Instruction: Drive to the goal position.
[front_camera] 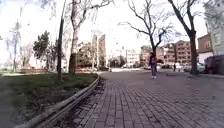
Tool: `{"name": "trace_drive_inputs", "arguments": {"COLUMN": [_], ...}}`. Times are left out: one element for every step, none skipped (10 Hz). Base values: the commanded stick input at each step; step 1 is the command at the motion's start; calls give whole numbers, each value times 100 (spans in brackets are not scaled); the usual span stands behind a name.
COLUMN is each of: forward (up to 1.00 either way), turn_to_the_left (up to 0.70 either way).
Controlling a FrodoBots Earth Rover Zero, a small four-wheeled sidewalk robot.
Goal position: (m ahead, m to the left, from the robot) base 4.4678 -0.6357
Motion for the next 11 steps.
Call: {"name": "trace_drive_inputs", "arguments": {"forward": [0,0,0,0,0,0,0,0,0,0,12], "turn_to_the_left": [-24,0,0,0,0,0,-19,-42,-64,-70,-64]}}
